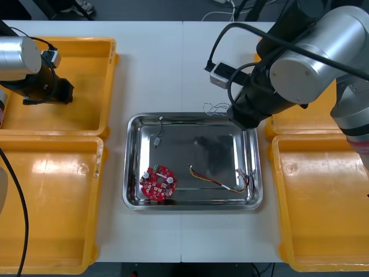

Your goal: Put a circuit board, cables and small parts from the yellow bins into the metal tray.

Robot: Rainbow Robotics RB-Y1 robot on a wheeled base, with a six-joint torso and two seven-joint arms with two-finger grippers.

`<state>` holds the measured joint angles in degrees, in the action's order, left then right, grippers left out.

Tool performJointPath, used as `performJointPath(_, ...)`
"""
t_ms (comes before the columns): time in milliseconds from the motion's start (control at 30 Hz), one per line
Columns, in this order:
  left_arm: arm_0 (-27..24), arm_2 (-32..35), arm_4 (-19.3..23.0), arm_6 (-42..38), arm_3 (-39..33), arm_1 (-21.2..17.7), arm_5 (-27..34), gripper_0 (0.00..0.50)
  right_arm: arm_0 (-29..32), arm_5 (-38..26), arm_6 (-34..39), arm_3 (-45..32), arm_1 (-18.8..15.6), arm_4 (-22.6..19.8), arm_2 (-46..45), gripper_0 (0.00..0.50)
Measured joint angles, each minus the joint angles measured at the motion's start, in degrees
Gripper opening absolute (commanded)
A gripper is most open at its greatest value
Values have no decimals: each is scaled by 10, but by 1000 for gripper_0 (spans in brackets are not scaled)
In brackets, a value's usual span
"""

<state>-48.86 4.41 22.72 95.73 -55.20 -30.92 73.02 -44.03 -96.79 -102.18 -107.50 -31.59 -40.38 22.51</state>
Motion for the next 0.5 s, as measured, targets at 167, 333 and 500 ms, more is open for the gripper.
performJointPath(167,0,-5,6,0,0,0,-3,500,23,35,-98,8,0,3,8,0)
performJointPath(333,0,-7,9,0,0,0,-3,500,30,49,-152,32,0,2,9,0)
performJointPath(500,0,-8,9,0,0,0,-3,500,40,70,-179,36,0,3,9,0)
